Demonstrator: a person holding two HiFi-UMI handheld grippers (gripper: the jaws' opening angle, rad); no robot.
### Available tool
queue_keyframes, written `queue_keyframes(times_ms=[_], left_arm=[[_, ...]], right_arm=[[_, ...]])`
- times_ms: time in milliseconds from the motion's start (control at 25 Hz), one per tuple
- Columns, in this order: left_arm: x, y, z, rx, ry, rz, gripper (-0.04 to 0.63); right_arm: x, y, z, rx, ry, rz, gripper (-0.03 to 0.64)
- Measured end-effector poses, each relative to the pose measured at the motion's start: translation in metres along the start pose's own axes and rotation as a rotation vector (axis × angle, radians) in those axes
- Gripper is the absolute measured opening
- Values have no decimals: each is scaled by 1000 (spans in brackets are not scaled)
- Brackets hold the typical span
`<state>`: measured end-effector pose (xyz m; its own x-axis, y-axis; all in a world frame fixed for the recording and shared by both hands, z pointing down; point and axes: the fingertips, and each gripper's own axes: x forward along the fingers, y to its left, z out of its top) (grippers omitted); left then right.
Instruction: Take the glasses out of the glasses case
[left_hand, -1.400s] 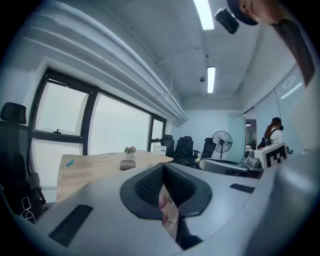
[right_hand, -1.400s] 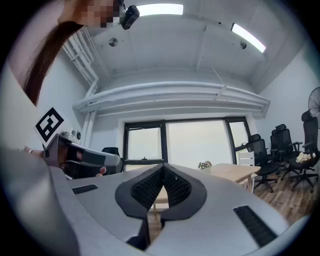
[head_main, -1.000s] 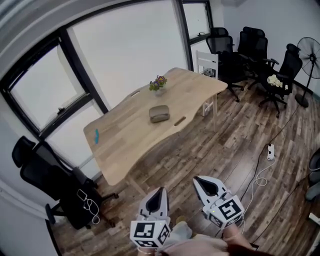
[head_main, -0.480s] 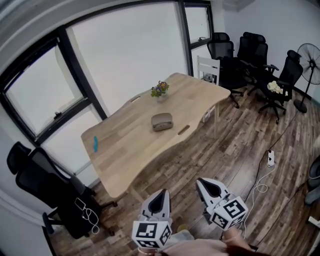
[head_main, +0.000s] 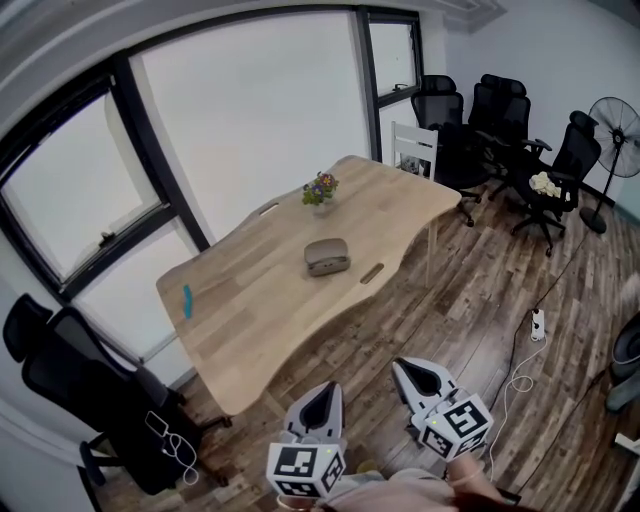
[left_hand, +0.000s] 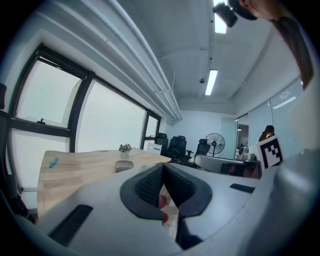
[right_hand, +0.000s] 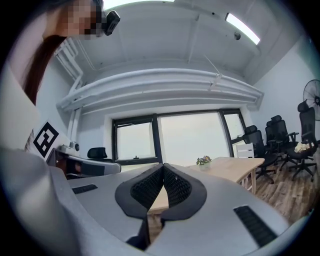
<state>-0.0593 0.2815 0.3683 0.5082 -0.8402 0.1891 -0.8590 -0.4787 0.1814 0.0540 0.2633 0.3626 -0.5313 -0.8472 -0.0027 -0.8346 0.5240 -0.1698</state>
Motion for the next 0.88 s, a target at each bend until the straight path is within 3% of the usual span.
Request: queue_keyframes(times_ms=[480,880], left_arm=[[8,16,-6,-15,21,-17,2],[45,21,-2,-8,37,-8,2]], right_arm=[[14,3,0,-57,-12,-1,0],[43,-24,1,-81,-15,23,0]])
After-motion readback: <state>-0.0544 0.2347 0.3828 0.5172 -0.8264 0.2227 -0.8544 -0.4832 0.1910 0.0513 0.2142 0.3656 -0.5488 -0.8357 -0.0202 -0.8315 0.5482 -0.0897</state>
